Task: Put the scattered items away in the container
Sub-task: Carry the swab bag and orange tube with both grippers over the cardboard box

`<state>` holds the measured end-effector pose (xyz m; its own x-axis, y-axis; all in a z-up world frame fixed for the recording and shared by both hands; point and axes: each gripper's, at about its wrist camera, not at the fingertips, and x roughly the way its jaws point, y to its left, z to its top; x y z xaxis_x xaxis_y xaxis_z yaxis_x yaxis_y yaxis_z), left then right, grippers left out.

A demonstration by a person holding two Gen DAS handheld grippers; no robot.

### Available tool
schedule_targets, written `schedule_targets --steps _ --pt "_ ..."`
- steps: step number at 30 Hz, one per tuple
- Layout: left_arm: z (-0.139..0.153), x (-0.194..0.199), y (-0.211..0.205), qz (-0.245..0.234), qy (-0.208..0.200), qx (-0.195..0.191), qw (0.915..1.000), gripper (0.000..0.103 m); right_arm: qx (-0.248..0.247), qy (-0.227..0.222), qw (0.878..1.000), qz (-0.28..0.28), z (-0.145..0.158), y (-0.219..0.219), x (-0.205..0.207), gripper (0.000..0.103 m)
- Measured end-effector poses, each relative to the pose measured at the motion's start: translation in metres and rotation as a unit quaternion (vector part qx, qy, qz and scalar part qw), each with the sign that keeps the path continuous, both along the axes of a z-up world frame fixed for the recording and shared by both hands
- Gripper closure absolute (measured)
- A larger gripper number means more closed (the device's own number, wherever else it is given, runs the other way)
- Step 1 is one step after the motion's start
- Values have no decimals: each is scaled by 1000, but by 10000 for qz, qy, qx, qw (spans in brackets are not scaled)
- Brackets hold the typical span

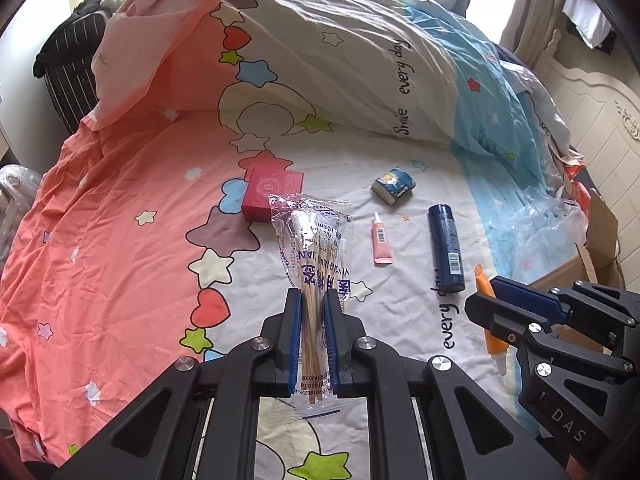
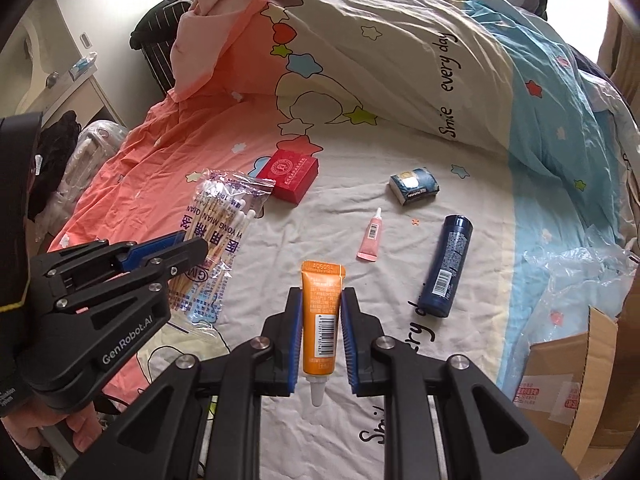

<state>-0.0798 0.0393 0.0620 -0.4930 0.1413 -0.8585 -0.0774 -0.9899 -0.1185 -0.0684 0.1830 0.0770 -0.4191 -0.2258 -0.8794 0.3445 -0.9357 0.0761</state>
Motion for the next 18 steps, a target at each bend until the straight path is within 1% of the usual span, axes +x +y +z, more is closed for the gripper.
schedule_targets --steps 6,10,18 --pt "8 12 26 -236 71 -114 9996 92 21 144 9998 -166 16 21 15 86" --pt "16 18 45 -406 106 -98 9991 92 20 215 9993 -308 27 36 23 86" --pt "36 27 93 -824 300 -89 9961 92 -6 350 9978 -565 48 72 33 85"
